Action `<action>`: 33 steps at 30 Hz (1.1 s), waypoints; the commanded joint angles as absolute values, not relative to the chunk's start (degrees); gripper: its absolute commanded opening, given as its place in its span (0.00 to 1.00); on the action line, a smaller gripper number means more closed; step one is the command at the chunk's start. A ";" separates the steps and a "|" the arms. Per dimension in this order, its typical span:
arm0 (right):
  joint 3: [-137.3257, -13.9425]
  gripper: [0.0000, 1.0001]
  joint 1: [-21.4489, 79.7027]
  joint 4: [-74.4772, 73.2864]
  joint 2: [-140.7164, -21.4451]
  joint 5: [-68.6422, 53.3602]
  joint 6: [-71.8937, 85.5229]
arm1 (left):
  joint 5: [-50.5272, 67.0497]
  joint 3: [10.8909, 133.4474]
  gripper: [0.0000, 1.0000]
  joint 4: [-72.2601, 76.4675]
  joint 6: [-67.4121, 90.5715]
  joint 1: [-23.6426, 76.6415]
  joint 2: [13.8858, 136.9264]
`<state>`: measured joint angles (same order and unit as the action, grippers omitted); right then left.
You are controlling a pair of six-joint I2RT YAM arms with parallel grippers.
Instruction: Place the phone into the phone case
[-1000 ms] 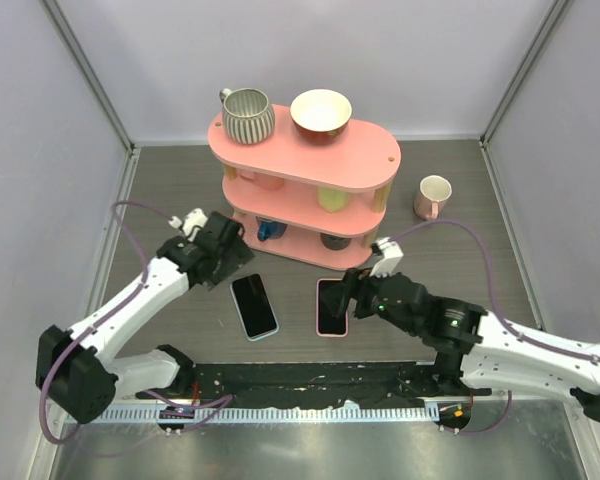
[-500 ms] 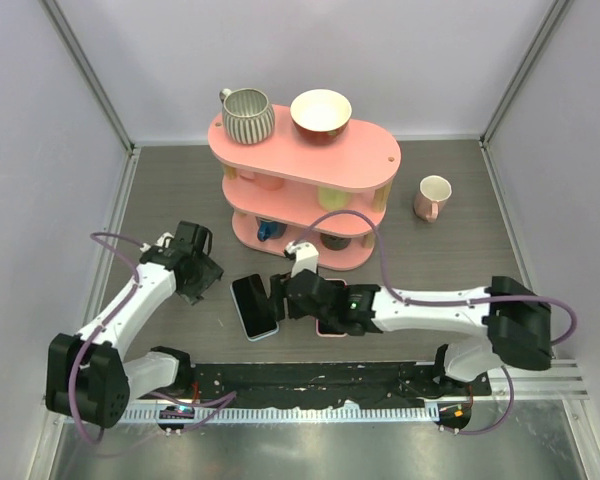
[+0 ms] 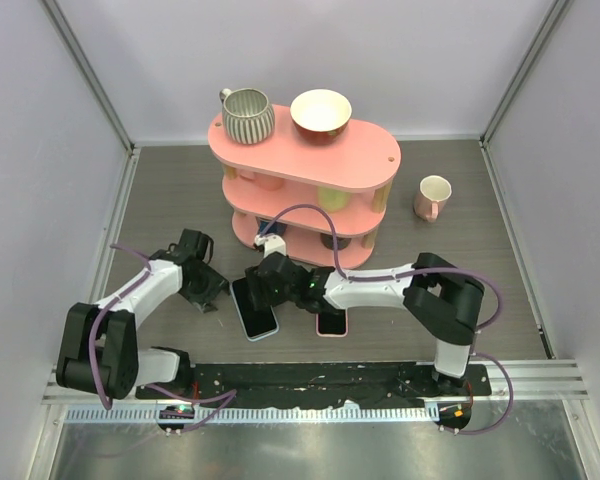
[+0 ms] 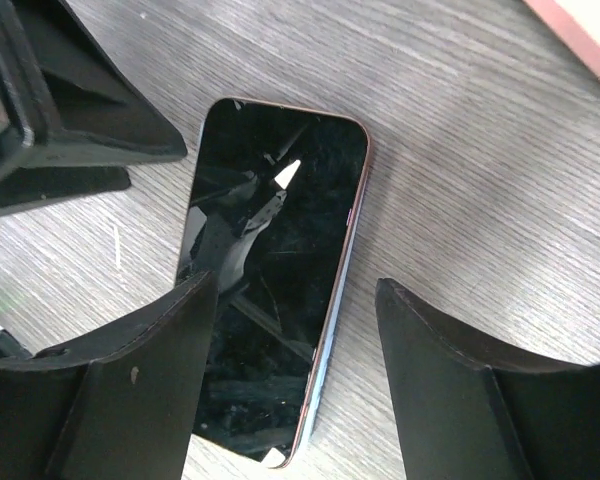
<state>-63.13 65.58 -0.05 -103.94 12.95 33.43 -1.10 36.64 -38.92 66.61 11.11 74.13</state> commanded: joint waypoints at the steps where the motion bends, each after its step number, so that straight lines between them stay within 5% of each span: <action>1: -65.39 0.69 64.78 3.69 -105.72 10.29 29.71 | 0.44 37.53 0.51 -35.60 64.51 10.72 73.92; 12: -63.47 0.55 65.48 4.13 -111.97 7.29 27.52 | -3.60 40.25 0.51 -37.87 62.14 10.72 74.97; 19: -60.82 0.47 66.18 3.78 -109.17 6.59 26.90 | -5.45 38.68 0.57 -38.67 59.33 10.81 64.26; 33: -57.57 0.60 66.44 3.86 -104.23 4.84 28.30 | 3.43 29.00 0.53 -31.38 58.09 11.25 57.04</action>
